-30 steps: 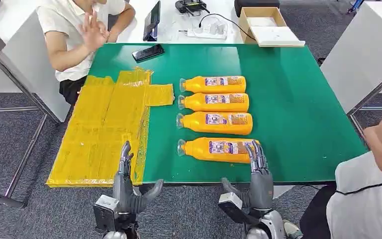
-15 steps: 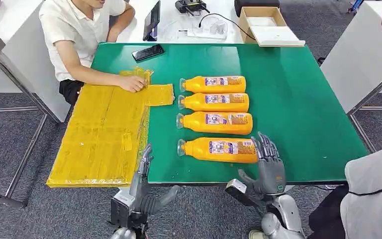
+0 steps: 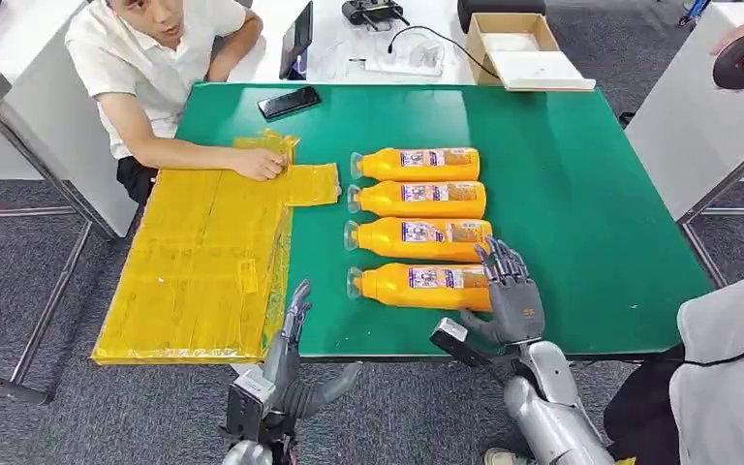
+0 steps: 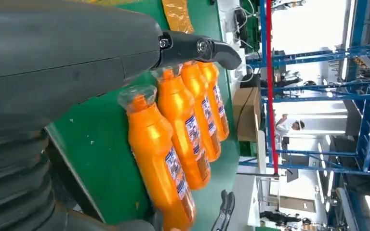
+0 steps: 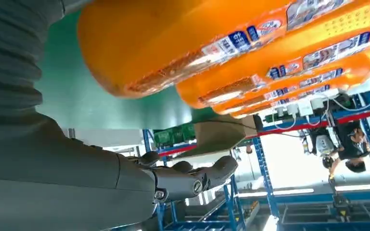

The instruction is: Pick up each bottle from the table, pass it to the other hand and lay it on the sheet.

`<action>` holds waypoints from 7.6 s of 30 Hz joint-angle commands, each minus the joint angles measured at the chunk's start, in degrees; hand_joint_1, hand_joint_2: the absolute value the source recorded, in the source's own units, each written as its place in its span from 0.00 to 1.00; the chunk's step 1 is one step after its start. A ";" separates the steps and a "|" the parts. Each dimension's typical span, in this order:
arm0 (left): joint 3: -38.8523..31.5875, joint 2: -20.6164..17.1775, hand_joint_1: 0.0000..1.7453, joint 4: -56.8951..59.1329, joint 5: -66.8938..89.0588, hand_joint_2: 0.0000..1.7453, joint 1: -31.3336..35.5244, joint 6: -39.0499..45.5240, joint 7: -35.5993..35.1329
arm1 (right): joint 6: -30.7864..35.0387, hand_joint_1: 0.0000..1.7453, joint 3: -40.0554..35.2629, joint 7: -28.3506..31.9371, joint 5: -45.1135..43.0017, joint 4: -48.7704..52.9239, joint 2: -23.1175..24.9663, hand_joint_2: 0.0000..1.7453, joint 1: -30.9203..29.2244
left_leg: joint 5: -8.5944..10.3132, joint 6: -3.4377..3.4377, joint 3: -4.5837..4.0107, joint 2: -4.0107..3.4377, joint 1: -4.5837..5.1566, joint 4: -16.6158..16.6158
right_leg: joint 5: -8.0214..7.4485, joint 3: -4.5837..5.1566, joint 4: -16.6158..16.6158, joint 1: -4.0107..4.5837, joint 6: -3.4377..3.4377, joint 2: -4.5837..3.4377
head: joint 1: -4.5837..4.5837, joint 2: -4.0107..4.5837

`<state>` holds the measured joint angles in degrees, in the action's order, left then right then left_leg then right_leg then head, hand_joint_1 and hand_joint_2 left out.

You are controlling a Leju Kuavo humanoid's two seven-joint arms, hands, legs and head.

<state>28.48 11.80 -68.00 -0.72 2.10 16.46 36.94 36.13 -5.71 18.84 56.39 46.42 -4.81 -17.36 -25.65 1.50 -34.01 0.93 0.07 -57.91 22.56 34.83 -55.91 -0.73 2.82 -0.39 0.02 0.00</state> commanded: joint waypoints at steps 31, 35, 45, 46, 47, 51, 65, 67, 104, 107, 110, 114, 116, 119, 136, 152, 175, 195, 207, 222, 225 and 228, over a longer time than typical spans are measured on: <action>0.08 -2.54 0.00 -5.34 -0.11 1.00 -0.07 -5.08 -4.33 | -11.36 0.00 -11.29 -21.47 7.30 -21.17 2.77 1.00 -9.72 | -0.02 -0.07 0.55 -0.08 0.00 0.05 | 0.02 -0.50 0.06 0.01 -0.08 0.01 | 0.00 0.02; -0.73 -1.20 0.00 -6.37 0.49 1.00 -1.08 -5.67 -4.96 | -15.75 0.96 -11.14 -22.23 7.82 -21.65 2.52 1.00 -10.45 | -0.01 -0.08 0.71 -0.05 -0.02 0.06 | 0.02 -0.67 0.11 0.03 -0.11 0.07 | 0.00 0.00; -1.87 -0.94 0.00 -7.38 0.22 1.00 -1.04 -8.39 -6.17 | -21.96 1.00 -10.73 -21.07 7.23 -21.06 1.89 1.00 -10.33 | 0.00 -0.06 1.00 0.02 -0.02 0.04 | 0.02 -0.98 0.14 0.04 -0.08 0.11 | 0.00 0.00; -1.87 -0.94 0.00 -7.38 0.22 1.00 -1.04 -8.39 -6.17 | -21.96 1.00 -10.73 -21.07 7.23 -21.06 1.89 1.00 -10.33 | 0.02 -0.09 1.02 0.06 -0.03 0.08 | 0.03 -1.01 0.17 0.06 -0.11 0.18 | 0.00 0.00; -1.93 -0.97 0.00 -7.36 0.22 1.00 -0.80 -8.51 -6.18 | -22.41 1.00 -10.20 -20.50 6.49 -21.10 1.92 1.00 -10.35 | 0.02 -0.07 1.03 0.06 -0.02 0.07 | 0.02 -1.01 0.17 0.05 -0.09 0.16 | 0.00 0.00; -2.28 -0.87 0.00 -6.95 0.00 1.00 -0.37 -8.86 -6.05 | -23.76 1.00 -8.54 -17.42 3.68 -21.17 1.86 1.00 -10.02 | 0.02 -0.05 1.10 0.06 -0.03 0.05 | 0.00 -1.06 0.17 0.06 -0.07 0.15 | 0.00 0.00; -3.03 -1.50 0.00 -7.89 -1.80 1.00 -1.70 -8.26 -4.38 | -23.54 1.00 -3.92 -0.27 -10.48 -15.77 3.61 1.00 -5.70 | 0.00 -0.11 1.30 -0.09 -0.06 0.13 | -0.01 -1.22 0.25 0.10 -0.15 0.10 | 0.00 0.00; -3.36 -1.53 0.00 -8.76 -2.12 1.00 -2.27 -7.69 -3.75 | -21.29 1.00 -4.05 2.96 -12.96 -12.29 4.11 1.00 -4.32 | -0.01 -0.15 1.32 -0.17 -0.08 0.18 | -0.03 -1.20 0.28 0.12 -0.19 0.02 | 0.00 0.00; 2.16 -4.34 0.00 -8.94 -14.83 1.00 -3.65 -5.70 -6.65 | -20.29 1.00 -20.76 5.93 -29.19 16.32 10.89 1.00 9.08 | -0.10 -0.09 0.36 -0.28 -0.09 0.09 | 0.05 -0.28 0.10 0.09 -0.09 -0.27 | 0.00 0.00; 1.89 -3.91 0.00 -8.52 -14.97 1.00 -2.99 -5.89 -6.81 | -20.15 1.00 -22.16 5.85 -29.11 14.13 11.36 1.00 8.42 | -0.09 -0.10 0.37 -0.25 -0.09 0.09 | 0.06 -0.30 0.10 0.10 -0.10 -0.24 | 0.00 0.00; 1.72 -3.69 0.00 -8.50 -15.12 1.00 -2.82 -6.07 -6.87 | -20.80 1.00 -24.04 5.99 -29.15 12.89 11.41 1.00 8.12 | -0.09 -0.09 0.37 -0.24 -0.10 0.09 | 0.04 -0.31 0.12 0.11 -0.10 -0.24 | 0.02 0.02; 1.72 -3.65 0.00 -8.52 -15.12 1.00 -2.76 -6.08 -6.87 | -20.61 1.00 -24.19 6.03 -29.05 12.88 11.59 1.00 8.24 | -0.09 -0.09 0.36 -0.22 -0.09 0.10 | 0.06 -0.29 0.10 0.09 -0.10 -0.22 | 0.00 0.02; 1.72 -3.65 0.00 -8.52 -15.12 1.00 -2.76 -6.08 -6.87 | -20.61 1.00 -24.19 6.03 -29.05 12.88 11.59 1.00 8.24 | -0.07 -0.07 0.27 -0.17 -0.08 0.07 | 0.04 -0.22 0.09 0.07 -0.07 -0.20 | 0.02 0.00; 1.71 -3.57 0.00 -8.58 -15.44 1.00 -2.71 -6.49 -6.97 | -21.11 1.00 -25.41 6.02 -29.19 11.90 11.96 1.00 7.84 | -0.07 -0.08 0.28 -0.18 -0.08 0.07 | 0.05 -0.24 0.10 0.08 -0.08 -0.19 | 0.00 0.02; -0.72 -3.08 1.00 -8.80 -24.51 1.00 -2.98 -15.13 -10.20 | -19.94 1.00 -31.77 7.17 -29.87 9.27 13.31 1.00 7.43 | -0.09 -0.09 0.30 -0.18 -0.09 0.07 | 0.08 -0.24 0.08 0.09 -0.09 -0.18 | 0.00 0.00; -2.53 -2.81 1.00 -8.58 -29.16 1.00 -3.62 -15.95 -13.25 | -13.58 0.00 -31.67 7.78 -26.60 11.41 13.61 0.00 9.54 | -0.11 -0.09 0.28 -0.21 -0.08 0.08 | 0.10 -0.19 0.07 0.08 -0.10 -0.20 | 0.00 0.00; -17.43 -5.19 1.00 -12.23 24.01 1.00 -3.65 23.15 -13.73 | 3.70 0.00 -11.37 14.13 -26.57 36.36 9.65 0.00 24.16 | -0.11 -0.11 0.18 -0.10 -0.06 0.04 | 0.14 -0.12 0.01 0.06 -0.12 -0.09 | 0.00 0.02; -14.81 -6.67 1.00 31.25 69.03 1.00 23.74 16.59 -37.47 | 1.01 0.00 -12.41 18.28 -28.92 30.71 12.40 0.00 19.72 | -0.01 -0.12 0.32 -0.16 -0.10 0.12 | 0.02 -0.24 0.09 0.09 -0.13 -0.13 | 0.00 0.00; -16.02 -6.01 1.00 43.03 68.64 1.00 29.15 2.62 -42.34 | -1.69 0.00 -11.04 17.87 -30.44 25.04 13.27 0.00 18.55 | -0.02 -0.12 0.45 -0.35 -0.10 0.15 | -0.05 -0.33 0.12 0.09 -0.14 -0.33 | 0.00 0.00; -14.96 -6.63 0.00 34.40 54.76 1.00 26.89 -8.66 -31.58 | -3.35 0.00 -10.28 19.75 -32.68 22.44 13.20 0.00 18.06 | 0.02 -0.19 1.06 -0.24 -0.05 0.20 | 0.02 -0.97 0.03 0.04 -0.16 -0.23 | 0.02 0.02; -14.98 -6.66 0.00 34.04 54.34 1.00 26.67 -8.28 -31.41 | -3.35 0.00 -10.29 19.77 -32.68 22.46 13.19 0.00 18.07 | 0.02 -0.19 1.03 -0.22 -0.03 0.19 | 0.01 -0.96 0.03 0.01 -0.16 -0.21 | 0.02 0.00; -14.32 -6.06 0.00 25.55 46.70 1.00 23.14 -3.83 -25.64 | -3.09 0.00 -9.95 20.12 -32.57 22.07 12.97 0.00 18.57 | 0.02 -0.20 1.02 -0.21 -0.01 0.20 | 0.01 -0.94 0.03 0.00 -0.17 -0.21 | 0.02 0.00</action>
<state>12.66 6.23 -35.23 53.79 31.54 9.09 5.79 33.11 -17.38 37.83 23.98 73.26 8.13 2.63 -25.63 1.38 -33.17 0.96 0.07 -57.85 22.61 33.98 -55.98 -0.74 2.74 -0.46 0.04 0.00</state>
